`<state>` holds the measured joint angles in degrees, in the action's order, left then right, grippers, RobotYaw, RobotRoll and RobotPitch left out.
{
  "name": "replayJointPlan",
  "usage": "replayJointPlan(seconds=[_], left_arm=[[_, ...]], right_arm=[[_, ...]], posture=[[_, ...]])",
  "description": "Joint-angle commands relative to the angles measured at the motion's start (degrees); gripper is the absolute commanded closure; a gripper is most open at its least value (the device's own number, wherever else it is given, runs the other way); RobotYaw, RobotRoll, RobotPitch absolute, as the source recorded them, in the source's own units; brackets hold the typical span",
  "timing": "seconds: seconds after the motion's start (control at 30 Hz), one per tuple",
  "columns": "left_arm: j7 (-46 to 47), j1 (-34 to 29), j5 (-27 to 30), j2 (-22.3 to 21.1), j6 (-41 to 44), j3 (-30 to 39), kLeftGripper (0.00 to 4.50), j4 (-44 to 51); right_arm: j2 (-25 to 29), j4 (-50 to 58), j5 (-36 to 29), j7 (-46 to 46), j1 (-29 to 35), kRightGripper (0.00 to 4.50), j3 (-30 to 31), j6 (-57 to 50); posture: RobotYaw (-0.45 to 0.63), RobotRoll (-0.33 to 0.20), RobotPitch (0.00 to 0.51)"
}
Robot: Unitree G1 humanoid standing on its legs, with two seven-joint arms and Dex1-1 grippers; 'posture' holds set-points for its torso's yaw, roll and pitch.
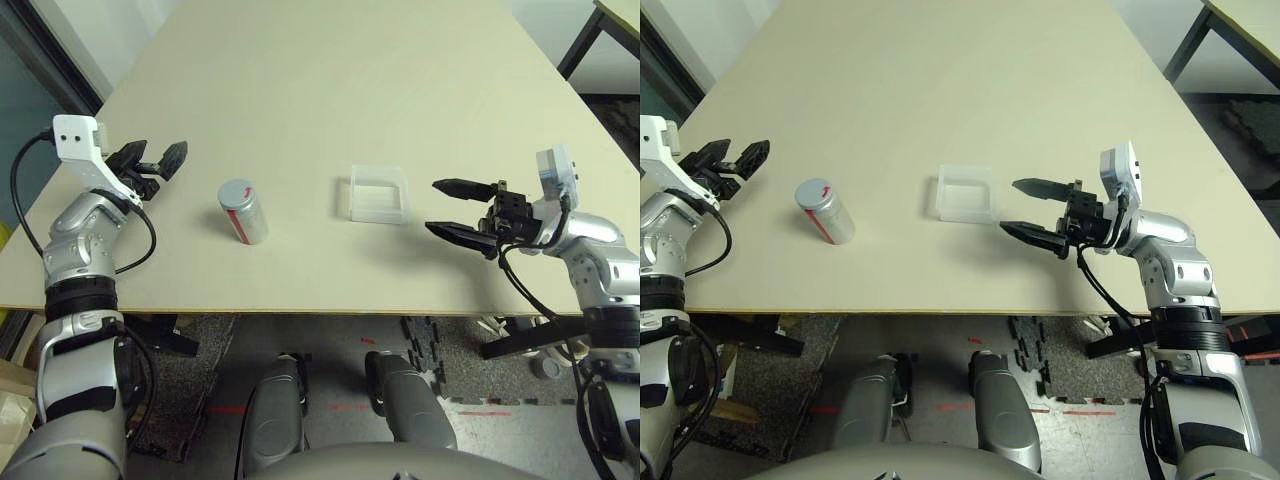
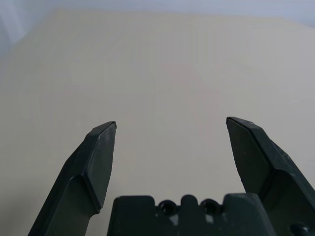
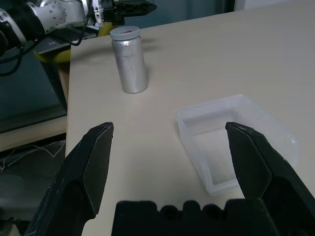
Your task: Pour the medicine from the bottle into the box.
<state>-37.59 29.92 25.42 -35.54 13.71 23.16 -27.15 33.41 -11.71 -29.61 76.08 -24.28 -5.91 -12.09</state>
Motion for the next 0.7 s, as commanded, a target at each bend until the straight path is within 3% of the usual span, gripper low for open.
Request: replayJointPlan(seconds=[0.03, 0.33, 0.7], left_arm=[[-2.63, -4.37, 3.04, -0.41, 2.16, 1.47, 0.02, 5.51], [-5.73, -17.01, 5.64, 0.57, -0.61, 4.09, 0.02, 16.18], [-10.42, -26.93, 7.6, 4.01, -3.01, 2.05, 0.02, 24.79]], right_arm=[[-0.55, -1.73, 1.21, -0.29, -0.9, 0.0, 0.89, 1.55], [-1.82, -4.76, 2.93, -1.0, -1.95, 0.0, 1.49, 4.05], [-1.51, -5.8, 3.45, -0.79, -2.02, 0.0, 1.16, 4.88]], posture=[[-0.03, 0.0, 0.189], [-0.02, 0.0, 0.195], [-0.03, 0.0, 0.198]])
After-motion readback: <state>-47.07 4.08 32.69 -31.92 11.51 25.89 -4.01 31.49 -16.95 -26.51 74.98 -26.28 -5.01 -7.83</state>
